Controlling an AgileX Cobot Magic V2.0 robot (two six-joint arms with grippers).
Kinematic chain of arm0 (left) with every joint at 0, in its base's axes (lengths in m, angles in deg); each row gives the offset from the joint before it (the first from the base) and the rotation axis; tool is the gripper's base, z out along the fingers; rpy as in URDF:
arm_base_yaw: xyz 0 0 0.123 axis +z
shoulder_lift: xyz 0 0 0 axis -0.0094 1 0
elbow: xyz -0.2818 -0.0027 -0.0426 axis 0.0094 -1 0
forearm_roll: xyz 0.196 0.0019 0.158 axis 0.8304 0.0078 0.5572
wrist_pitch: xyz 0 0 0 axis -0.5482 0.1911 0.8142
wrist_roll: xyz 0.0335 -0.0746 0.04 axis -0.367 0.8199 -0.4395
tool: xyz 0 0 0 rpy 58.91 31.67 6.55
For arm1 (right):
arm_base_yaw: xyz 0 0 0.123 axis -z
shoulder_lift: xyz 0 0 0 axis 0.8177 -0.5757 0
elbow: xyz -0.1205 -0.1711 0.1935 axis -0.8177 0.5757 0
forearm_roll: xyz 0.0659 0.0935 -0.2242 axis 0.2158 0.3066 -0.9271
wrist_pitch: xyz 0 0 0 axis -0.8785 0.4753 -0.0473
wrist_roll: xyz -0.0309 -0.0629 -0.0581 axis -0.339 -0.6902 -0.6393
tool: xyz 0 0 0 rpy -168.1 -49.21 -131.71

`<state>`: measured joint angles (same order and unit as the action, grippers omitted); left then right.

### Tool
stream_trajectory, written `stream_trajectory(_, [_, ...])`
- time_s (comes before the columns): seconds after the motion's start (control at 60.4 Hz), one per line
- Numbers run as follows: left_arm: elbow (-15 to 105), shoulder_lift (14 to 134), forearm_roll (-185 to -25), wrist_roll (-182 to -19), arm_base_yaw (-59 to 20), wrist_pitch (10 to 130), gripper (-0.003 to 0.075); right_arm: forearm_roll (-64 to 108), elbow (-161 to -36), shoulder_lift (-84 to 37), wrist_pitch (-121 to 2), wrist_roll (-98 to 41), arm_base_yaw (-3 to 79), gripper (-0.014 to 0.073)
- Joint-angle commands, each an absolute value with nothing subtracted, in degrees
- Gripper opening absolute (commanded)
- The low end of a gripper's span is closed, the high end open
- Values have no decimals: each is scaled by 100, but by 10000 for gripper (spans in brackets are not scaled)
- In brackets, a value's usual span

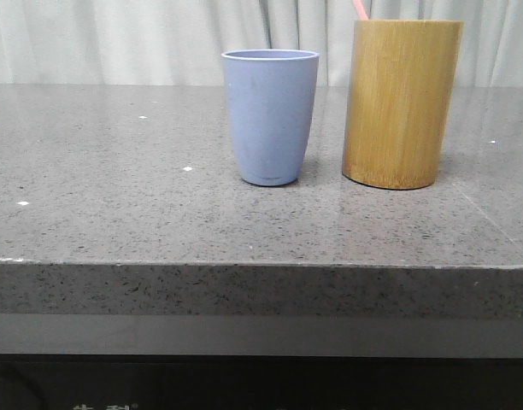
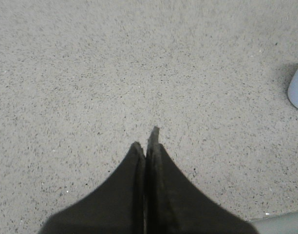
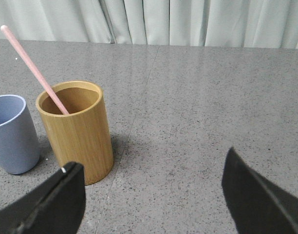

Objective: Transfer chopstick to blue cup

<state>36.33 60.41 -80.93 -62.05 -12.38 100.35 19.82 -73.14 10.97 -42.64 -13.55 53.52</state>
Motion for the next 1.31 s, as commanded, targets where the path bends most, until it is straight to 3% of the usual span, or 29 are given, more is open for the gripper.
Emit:
stream_trajectory(0.0, [3165, 5399, -8147, -6120, -1229, 9136, -19, 2025, -7520, 1020, -4706, -1362, 5380, 587])
stream_trajectory(0.48, [1314, 2582, -8147, -6120, -1229, 8516, -19, 2025, -7526, 762, -4982, -1479, 5373, 587])
stream_trajectory(0.679, [1316, 2470, -8147, -6120, -1229, 8587, -19, 2079, -7859, -68, -5601, -2009, 4871, 587])
stream_trajectory(1.027, [1316, 2470, -8147, -6120, -1229, 8587, -19, 1630, -9239, -2527, -6731, -2024, 2837, 587])
stream_trajectory(1.292, [1316, 2470, -8147, -6120, -1229, 8587, -19, 1495, -10240, -4028, -6940, -2024, 2541, 587])
